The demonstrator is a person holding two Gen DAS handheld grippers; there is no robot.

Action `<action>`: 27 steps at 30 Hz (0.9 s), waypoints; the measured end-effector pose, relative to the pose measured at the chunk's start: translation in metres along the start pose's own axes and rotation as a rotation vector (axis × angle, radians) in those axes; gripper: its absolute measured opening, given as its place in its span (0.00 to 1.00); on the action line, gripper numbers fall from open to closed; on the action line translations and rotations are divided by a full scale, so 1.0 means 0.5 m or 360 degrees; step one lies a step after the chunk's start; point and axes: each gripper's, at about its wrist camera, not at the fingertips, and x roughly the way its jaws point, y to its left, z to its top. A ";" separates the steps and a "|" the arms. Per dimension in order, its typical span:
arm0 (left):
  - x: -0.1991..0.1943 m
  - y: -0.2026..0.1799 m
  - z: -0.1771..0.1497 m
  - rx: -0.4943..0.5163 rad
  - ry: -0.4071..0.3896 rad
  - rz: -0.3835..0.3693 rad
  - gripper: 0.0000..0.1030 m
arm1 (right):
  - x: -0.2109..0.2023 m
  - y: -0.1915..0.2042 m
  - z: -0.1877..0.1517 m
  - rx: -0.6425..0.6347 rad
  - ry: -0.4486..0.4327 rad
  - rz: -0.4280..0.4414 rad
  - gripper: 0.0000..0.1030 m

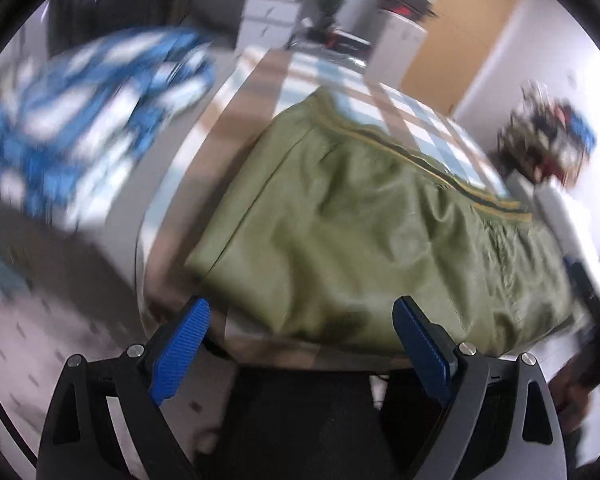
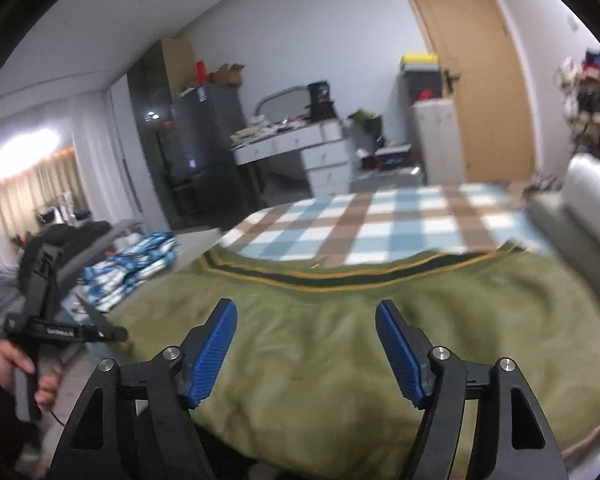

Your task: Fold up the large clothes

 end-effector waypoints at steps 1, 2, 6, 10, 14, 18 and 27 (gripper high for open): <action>0.003 0.014 -0.001 -0.0066 -0.0003 -0.0066 0.88 | 0.007 -0.003 -0.003 0.0024 0.0018 0.0027 0.70; 0.005 0.019 0.001 -0.0103 0.0004 -0.0111 0.88 | 0.018 -0.003 -0.009 0.0059 0.0042 0.0055 0.70; 0.016 0.017 0.017 -0.0162 -0.0012 -0.0267 0.88 | 0.021 -0.009 -0.026 0.0108 0.0093 0.0095 0.70; 0.068 0.024 0.039 -0.0246 0.0100 -0.0317 0.87 | 0.007 -0.013 -0.026 0.0114 0.0083 0.0083 0.71; 0.068 0.027 0.051 -0.0320 0.0077 -0.0366 0.88 | -0.005 -0.012 -0.021 0.0127 0.0076 0.0064 0.74; 0.070 0.002 0.067 -0.0285 0.0041 -0.0349 0.88 | -0.003 -0.008 -0.020 0.0130 0.0096 0.0058 0.75; 0.103 0.004 0.086 -0.0306 -0.0082 -0.0257 0.88 | 0.001 0.021 -0.012 0.0072 0.0120 0.0056 0.75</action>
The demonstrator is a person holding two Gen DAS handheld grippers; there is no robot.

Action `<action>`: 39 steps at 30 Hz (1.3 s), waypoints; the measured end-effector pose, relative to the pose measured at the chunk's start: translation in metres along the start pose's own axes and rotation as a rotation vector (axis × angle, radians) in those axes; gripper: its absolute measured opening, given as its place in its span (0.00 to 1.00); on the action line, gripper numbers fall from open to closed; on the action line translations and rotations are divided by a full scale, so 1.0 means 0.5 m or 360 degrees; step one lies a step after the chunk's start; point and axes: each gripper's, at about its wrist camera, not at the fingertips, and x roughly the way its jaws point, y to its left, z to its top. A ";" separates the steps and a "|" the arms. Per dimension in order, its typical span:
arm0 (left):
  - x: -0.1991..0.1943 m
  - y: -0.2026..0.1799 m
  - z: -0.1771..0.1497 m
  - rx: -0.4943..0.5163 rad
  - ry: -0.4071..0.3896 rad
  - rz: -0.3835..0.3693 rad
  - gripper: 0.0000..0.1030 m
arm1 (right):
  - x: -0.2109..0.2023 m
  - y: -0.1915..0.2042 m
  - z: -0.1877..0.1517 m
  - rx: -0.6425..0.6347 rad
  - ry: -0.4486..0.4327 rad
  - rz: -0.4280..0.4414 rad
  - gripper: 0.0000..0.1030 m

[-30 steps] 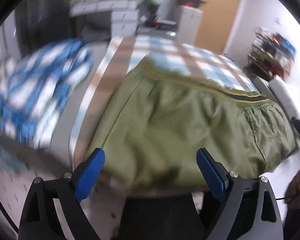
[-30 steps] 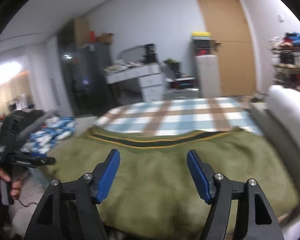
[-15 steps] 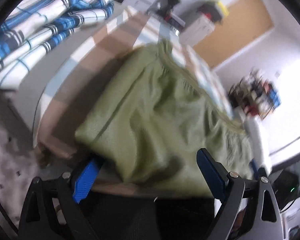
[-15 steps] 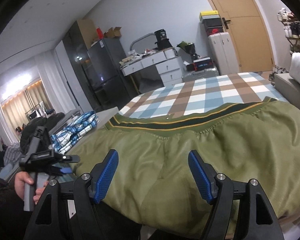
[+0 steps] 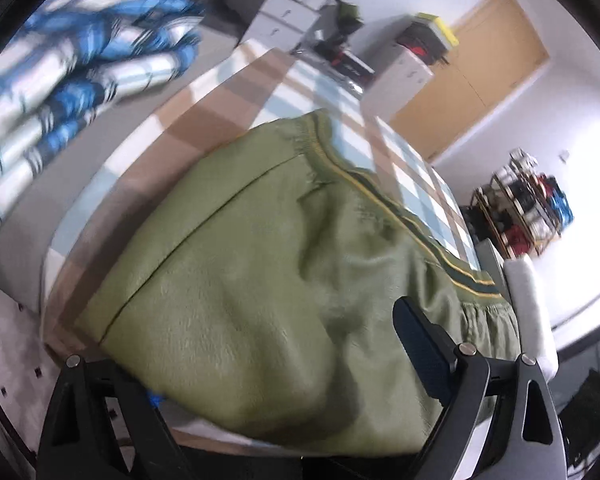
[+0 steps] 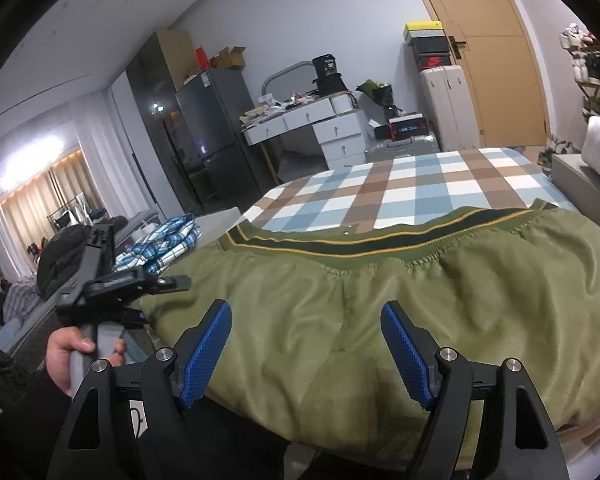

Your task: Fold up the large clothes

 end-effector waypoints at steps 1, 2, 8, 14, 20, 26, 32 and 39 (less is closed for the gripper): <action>0.001 0.008 -0.001 -0.0026 -0.0020 0.0006 0.78 | 0.002 0.001 0.003 0.0004 0.0011 0.0005 0.75; 0.000 0.012 -0.001 -0.0028 -0.0034 0.0033 0.53 | 0.004 0.002 0.009 0.0013 0.0027 0.0014 0.75; -0.024 -0.044 -0.031 0.0340 -0.0269 0.0216 0.20 | 0.043 0.029 0.103 -0.0019 0.0122 0.0101 0.85; -0.015 -0.120 -0.082 0.0818 -0.0437 0.0391 0.20 | 0.186 0.082 0.255 -0.0015 0.0512 0.0371 0.97; 0.017 -0.162 -0.124 0.1262 -0.0518 0.0563 0.21 | 0.444 0.180 0.306 -0.0006 0.1215 0.0479 0.97; 0.012 -0.154 -0.144 0.1479 -0.0558 0.0642 0.21 | 0.645 0.308 0.247 -0.0350 0.1722 0.0192 0.97; 0.011 -0.153 -0.145 0.1530 -0.0561 0.0652 0.21 | 0.742 0.412 0.122 -0.0896 0.2077 -0.0156 0.95; -0.005 -0.148 -0.132 0.1474 -0.0529 0.0582 0.20 | 0.730 0.441 0.021 -0.1475 0.2107 -0.0487 0.59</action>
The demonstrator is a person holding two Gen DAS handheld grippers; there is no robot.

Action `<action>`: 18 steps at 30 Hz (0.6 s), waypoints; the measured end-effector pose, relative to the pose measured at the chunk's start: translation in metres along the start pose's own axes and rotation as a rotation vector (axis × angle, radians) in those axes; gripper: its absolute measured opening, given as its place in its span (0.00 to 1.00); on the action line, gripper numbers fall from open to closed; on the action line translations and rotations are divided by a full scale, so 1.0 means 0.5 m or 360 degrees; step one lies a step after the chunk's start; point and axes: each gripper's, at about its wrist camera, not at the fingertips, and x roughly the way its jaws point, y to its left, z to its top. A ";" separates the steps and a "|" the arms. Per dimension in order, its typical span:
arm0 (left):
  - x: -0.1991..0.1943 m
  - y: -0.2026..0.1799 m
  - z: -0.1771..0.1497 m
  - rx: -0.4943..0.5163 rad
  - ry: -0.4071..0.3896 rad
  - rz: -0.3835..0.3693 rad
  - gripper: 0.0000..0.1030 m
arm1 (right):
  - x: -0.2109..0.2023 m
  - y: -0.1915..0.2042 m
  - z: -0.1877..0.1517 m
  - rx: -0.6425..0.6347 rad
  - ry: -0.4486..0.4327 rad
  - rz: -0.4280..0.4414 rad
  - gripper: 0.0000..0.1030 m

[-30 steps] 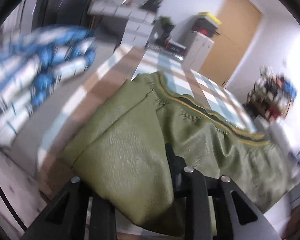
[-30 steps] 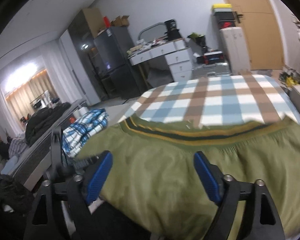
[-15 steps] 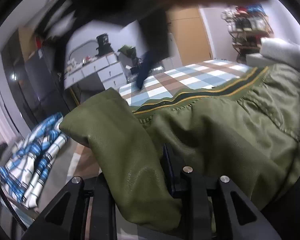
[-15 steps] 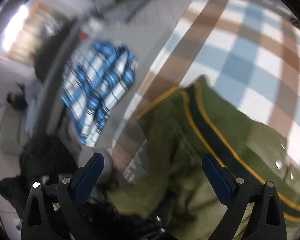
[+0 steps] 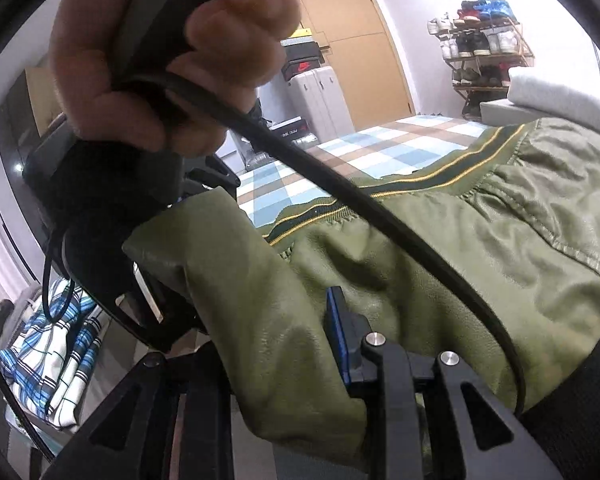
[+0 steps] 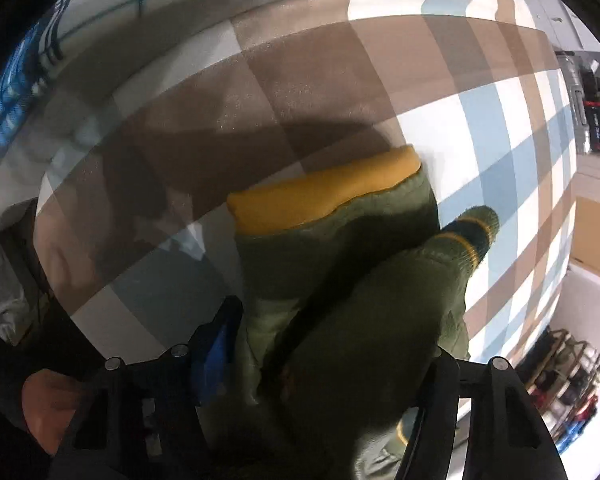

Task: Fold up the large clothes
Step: 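Lift the jacket bundle up off the bed with both tools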

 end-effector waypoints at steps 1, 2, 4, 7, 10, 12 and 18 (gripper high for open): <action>-0.008 0.002 -0.001 -0.0008 -0.0014 -0.0005 0.19 | -0.001 -0.002 -0.001 0.0012 0.0011 0.0007 0.56; -0.008 -0.004 0.004 -0.0016 -0.0023 -0.0005 0.19 | -0.006 -0.003 -0.004 0.0014 0.0009 0.0013 0.49; -0.025 0.021 0.008 -0.0089 -0.0049 -0.0020 0.18 | -0.018 -0.008 -0.011 0.0018 -0.0031 0.0043 0.40; -0.042 0.063 0.016 -0.0195 -0.0086 -0.0029 0.17 | -0.043 -0.034 -0.025 0.0102 -0.0130 0.0160 0.30; -0.044 0.093 0.026 -0.0190 -0.0109 0.0064 0.16 | -0.074 -0.081 -0.049 0.0249 -0.0301 0.0315 0.27; -0.045 0.106 0.039 -0.0169 -0.0136 0.0132 0.14 | -0.096 -0.119 -0.069 0.0353 -0.0439 0.0427 0.26; -0.085 0.068 0.133 -0.0018 -0.0357 0.0190 0.13 | -0.175 -0.205 -0.167 0.0556 -0.0869 0.0774 0.24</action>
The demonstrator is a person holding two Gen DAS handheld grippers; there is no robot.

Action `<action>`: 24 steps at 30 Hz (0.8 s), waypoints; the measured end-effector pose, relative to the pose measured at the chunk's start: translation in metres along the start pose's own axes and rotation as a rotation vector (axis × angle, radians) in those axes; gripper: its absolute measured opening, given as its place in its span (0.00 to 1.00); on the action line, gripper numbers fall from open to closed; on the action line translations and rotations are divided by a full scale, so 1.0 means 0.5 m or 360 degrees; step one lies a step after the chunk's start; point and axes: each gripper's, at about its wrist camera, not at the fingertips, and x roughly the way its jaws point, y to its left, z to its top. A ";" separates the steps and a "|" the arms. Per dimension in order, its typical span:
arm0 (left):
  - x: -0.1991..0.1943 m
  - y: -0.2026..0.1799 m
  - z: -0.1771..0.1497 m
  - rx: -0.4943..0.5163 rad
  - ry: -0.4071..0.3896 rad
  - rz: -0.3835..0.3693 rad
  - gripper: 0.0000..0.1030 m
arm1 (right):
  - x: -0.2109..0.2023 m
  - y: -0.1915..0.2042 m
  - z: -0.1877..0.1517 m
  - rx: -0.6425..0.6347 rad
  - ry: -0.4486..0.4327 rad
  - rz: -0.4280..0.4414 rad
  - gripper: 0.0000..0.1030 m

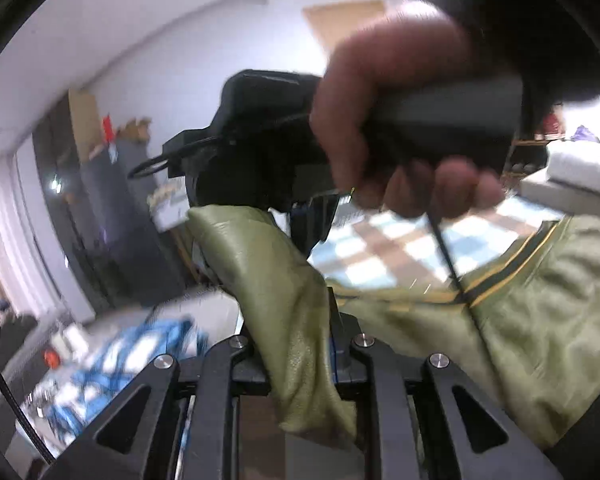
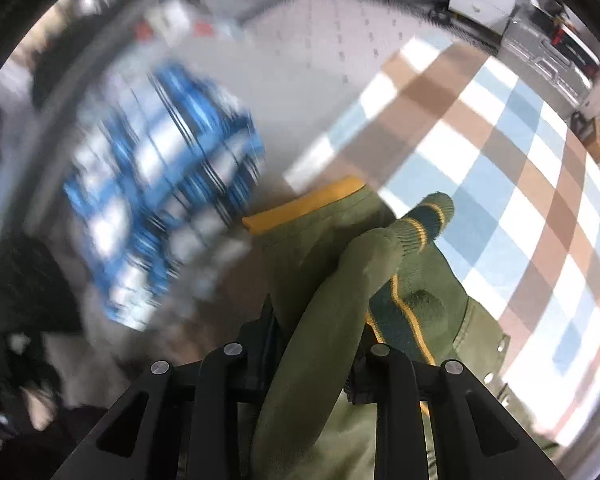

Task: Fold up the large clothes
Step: 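Lift the jacket bundle up off the bed with both tools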

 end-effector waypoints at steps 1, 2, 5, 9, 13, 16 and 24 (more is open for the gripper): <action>-0.009 -0.020 0.019 0.0039 -0.0051 -0.0020 0.13 | -0.027 -0.020 -0.025 0.0019 -0.0055 0.0043 0.23; -0.019 -0.036 0.031 0.0062 -0.0093 -0.0060 0.13 | -0.058 -0.037 -0.043 0.0053 -0.0135 0.0107 0.22; -0.059 -0.097 0.062 0.0138 -0.0205 -0.0201 0.13 | -0.162 -0.119 -0.126 0.0263 -0.0387 0.0327 0.19; -0.104 -0.205 0.084 0.0286 -0.0268 -0.0521 0.13 | -0.267 -0.242 -0.292 0.0461 -0.0685 0.0390 0.12; -0.129 -0.306 0.087 0.0413 -0.0202 -0.0854 0.10 | -0.273 -0.348 -0.452 0.0727 -0.0784 0.0373 0.12; -0.136 -0.372 0.076 0.0515 -0.0092 -0.1031 0.10 | -0.246 -0.411 -0.570 0.0897 -0.0784 0.0332 0.12; -0.146 -0.308 0.066 0.0371 0.0168 -0.1213 0.17 | -0.162 -0.513 -0.744 0.1129 -0.0803 0.0471 0.16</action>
